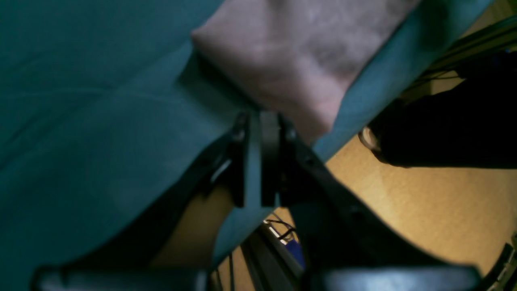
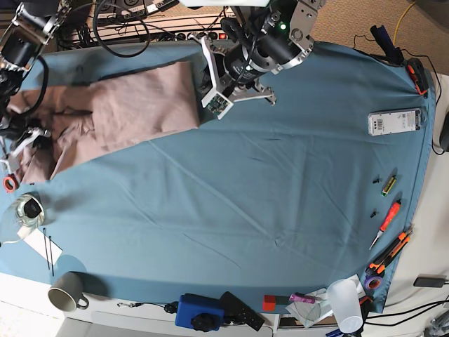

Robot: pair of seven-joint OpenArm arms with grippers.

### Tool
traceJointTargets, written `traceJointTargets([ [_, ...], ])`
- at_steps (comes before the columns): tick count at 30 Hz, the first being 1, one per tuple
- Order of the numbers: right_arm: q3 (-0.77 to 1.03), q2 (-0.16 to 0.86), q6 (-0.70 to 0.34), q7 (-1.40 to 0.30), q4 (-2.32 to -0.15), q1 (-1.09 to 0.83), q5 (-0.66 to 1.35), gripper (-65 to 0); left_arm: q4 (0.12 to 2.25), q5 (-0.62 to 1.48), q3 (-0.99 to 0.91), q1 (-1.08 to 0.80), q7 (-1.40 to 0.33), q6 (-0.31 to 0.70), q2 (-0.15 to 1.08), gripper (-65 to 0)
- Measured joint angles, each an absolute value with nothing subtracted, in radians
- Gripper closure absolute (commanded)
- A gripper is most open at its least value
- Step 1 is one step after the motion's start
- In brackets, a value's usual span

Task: Fold the T-shirt properly

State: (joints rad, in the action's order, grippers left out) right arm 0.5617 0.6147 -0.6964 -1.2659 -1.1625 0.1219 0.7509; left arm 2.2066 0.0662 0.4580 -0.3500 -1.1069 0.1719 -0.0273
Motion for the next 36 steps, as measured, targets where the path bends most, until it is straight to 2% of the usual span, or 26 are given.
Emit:
traceJointTargets([
  [4, 0.564, 0.609, -0.694, -1.416, -1.262, 0.11, 0.84, 0.0, 2.241, -0.075, 0.458, -0.374, -1.108, 0.072, -0.016, -4.5],
  [7, 0.562, 0.58, -0.699, -1.414, -1.381, 0.086, 0.926, 0.0, 2.27, -0.168, 0.458, -0.384, -1.108, 0.015, 0.019, -4.5],
  [11, 0.564, 0.525, -0.698, -1.414, -1.557, 0.007, 0.921, 0.0, 2.312, -0.267, 0.458, -0.409, -1.108, -0.054, 0.051, -4.5],
  [18, 0.562, 0.385, -0.697, -1.418, -1.709, -0.135, 0.975, 0.0, 2.34, -0.36, 0.458, -0.471, -1.108, -0.087, 0.091, -4.5],
  [25, 0.564, 0.296, -0.697, -1.416, -1.885, -0.177, 1.034, 0.0, 2.34, -0.418, 0.458, -0.53, -1.107, -0.109, 0.106, -4.5],
  [33, 0.561, 0.196, -0.697, -1.417, -1.893, -0.178, 1.023, 0.0, 2.34, -0.419, 0.458, -0.534, -1.107, -0.109, 0.146, -4.5],
  [36, 0.53, 0.194, -0.697, -1.417, -1.893, -0.178, 1.02, 0.0, 2.34, -0.418, 0.458, -0.534, -1.106, -0.109, 0.147, -4.5],
])
